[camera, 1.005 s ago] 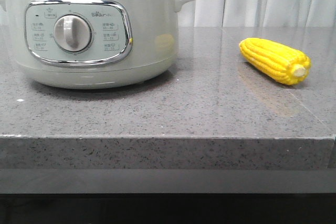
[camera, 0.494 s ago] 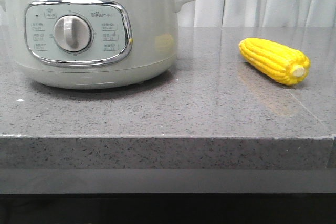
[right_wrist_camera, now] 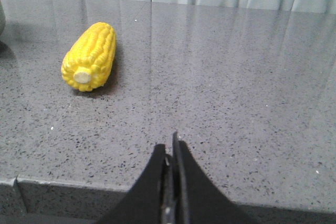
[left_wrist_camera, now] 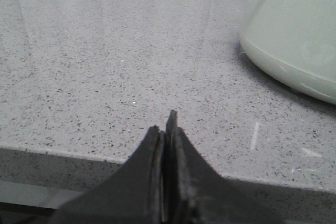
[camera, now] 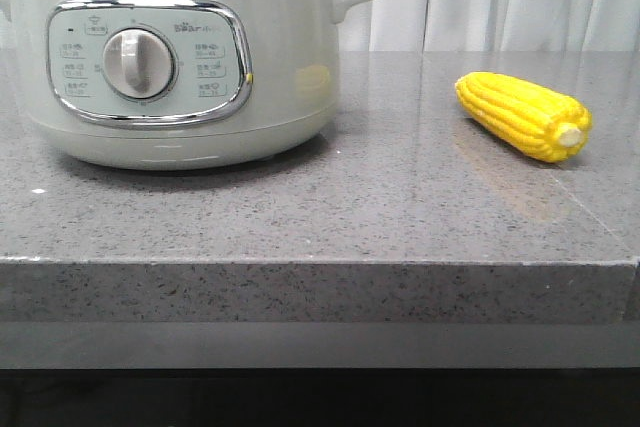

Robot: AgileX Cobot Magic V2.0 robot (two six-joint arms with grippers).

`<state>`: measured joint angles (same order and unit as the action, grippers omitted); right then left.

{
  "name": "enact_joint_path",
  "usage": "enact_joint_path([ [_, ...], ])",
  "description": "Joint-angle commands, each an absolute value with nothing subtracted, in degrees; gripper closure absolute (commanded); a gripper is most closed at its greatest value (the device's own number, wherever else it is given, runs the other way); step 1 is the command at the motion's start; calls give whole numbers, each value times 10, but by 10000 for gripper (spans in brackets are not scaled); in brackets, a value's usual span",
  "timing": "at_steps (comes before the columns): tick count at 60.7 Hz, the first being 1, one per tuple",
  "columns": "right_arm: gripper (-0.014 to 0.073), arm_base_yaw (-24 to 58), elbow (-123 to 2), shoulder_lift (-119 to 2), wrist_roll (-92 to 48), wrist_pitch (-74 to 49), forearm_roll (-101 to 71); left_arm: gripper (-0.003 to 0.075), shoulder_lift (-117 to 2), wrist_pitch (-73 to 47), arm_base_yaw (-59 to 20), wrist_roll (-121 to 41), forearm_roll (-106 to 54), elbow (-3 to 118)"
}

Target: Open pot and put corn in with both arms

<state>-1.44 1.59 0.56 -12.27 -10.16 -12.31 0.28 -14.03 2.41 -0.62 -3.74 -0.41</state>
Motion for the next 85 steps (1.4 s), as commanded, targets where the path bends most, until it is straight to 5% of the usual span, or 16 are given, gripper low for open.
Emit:
enact_joint_path([
  [1, 662, -17, 15, 18, -123, -60, -121, 738, 16, -90, 23, 0, -44, -4],
  [58, 662, -17, -2, 18, -123, -40, -134, 738, 16, -17, 23, 0, -46, 7],
  [85, 661, -17, -254, -119, -123, -142, -135, 739, -159, -107, 23, 0, -46, 260],
])
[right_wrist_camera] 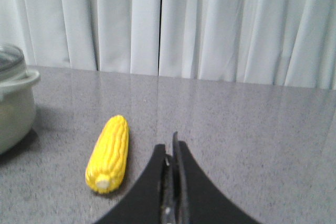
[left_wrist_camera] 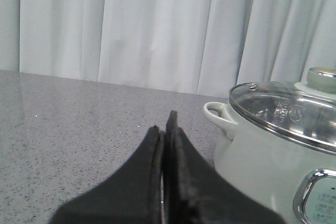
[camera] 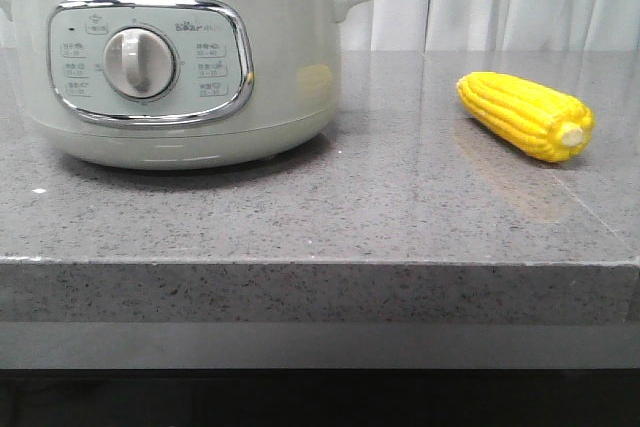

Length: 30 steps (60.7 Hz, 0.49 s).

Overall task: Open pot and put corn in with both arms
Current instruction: 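Grasp the glass lid knob with the left gripper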

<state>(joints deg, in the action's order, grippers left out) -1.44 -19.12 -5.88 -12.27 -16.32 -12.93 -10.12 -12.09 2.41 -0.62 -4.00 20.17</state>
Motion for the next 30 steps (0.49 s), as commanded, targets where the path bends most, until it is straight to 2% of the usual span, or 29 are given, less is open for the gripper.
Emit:
enact_joint_path([
  [1, 661, -17, -262, -129, -123, -145, -135, 739, -175, -111, 23, 0, -46, 271],
  [15, 661, -17, -337, -250, -123, -152, -135, 736, -295, -107, 23, 0, -46, 343],
  [19, 634, -17, -337, -253, -123, -150, -135, 694, -303, -101, 23, 0, -46, 344],
  [23, 533, -17, -337, -253, -123, -150, -135, 599, -305, -109, 23, 0, -46, 344],
  [25, 470, -17, -337, -253, -123, -150, -135, 526, -305, -111, 23, 0, -46, 344],
  [26, 396, -17, -337, -253, -123, -150, -135, 492, -305, -113, 23, 0, -46, 344],
  [27, 375, -17, -337, -253, -123, -151, -135, 439, -305, -113, 23, 0, -46, 344],
  [29, 231, -17, -337, -253, -123, -151, -135, 346, -305, -112, 23, 0, -46, 344],
  [30, 192, -17, -337, -253, -123, -151, -135, 309, -305, -110, 23, 0, -46, 344],
])
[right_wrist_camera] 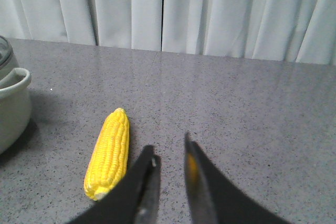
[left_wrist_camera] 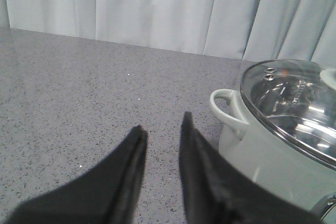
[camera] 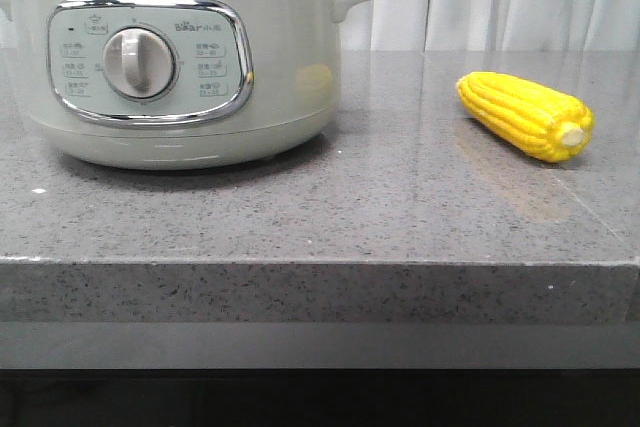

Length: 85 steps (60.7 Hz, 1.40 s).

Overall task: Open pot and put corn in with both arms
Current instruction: 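Grasp the glass lid knob with the left gripper, then lift the glass lid off the pot with the left gripper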

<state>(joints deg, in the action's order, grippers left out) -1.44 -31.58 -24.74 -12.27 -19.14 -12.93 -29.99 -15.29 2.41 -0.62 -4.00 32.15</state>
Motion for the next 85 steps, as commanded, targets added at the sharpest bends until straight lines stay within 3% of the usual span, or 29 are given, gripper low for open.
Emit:
enact_joint_path([
  [1, 154, -17, -337, -253, -123, -151, -135, 256, -305, -109, 23, 0, -46, 344],
  [3, 55, -17, -336, -253, -123, -151, -135, 183, -305, -106, 23, 0, -46, 344],
  [5, 15, -17, -335, -253, -123, -150, -135, 133, -305, -105, 23, 0, -46, 344],
  [9, -72, -17, -334, -253, -123, -150, -135, 98, -305, -103, 23, 0, -46, 344],
  [16, -55, -17, -334, -253, -123, -155, -135, 100, -308, -94, 23, 0, -73, 347],
  [23, -51, -17, -334, -253, -123, -157, -135, 99, -344, -168, 10, -33, -73, 400],
  [50, -51, -17, -334, -253, -123, -158, -135, 99, -687, -421, -164, -56, -72, 808],
  [65, -51, -14, -334, -253, -123, -157, -135, 100, -863, -578, -210, -56, -72, 1042],
  [85, -51, -14, -334, -253, -123, -157, -135, 100, -996, -649, -230, -56, -72, 1172],
])
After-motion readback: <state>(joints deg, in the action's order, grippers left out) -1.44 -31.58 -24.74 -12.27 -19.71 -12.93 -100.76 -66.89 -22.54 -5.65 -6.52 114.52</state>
